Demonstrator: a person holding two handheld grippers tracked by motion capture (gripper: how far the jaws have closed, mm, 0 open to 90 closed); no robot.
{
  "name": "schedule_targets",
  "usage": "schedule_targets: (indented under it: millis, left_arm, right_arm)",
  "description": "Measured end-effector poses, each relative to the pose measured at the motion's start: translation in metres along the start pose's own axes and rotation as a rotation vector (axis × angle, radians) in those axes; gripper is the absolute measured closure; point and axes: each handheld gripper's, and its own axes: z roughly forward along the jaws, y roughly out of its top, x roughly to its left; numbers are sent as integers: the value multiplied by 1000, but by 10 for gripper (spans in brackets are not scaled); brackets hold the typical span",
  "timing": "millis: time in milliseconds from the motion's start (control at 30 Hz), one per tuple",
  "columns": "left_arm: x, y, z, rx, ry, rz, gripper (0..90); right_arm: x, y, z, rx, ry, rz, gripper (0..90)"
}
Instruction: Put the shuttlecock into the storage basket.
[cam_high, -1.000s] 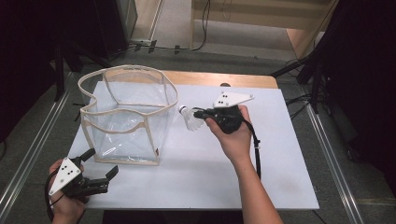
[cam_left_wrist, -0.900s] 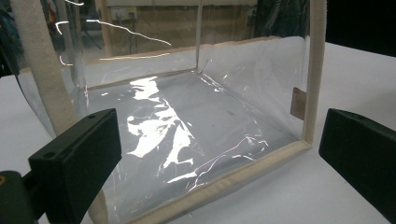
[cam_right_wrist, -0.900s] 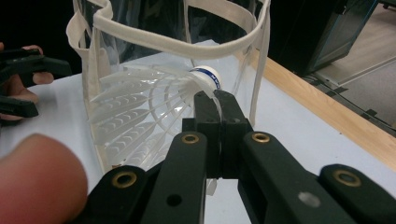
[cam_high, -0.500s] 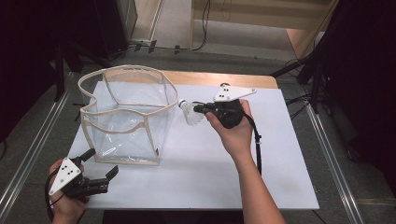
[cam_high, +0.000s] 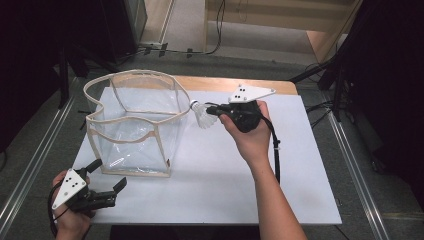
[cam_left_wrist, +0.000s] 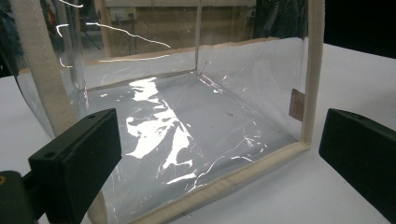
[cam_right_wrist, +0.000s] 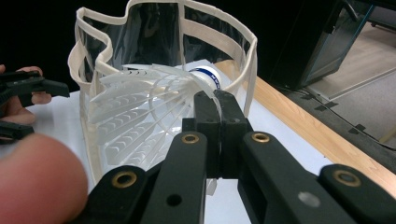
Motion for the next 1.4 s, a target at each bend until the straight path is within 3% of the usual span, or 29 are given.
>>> schedule_targets:
  millis: [1400]
  left_arm:
    - [1,2,-2,-8,-5,1,0]
  right_arm:
    - [1,24,37,1,38,-20,877]
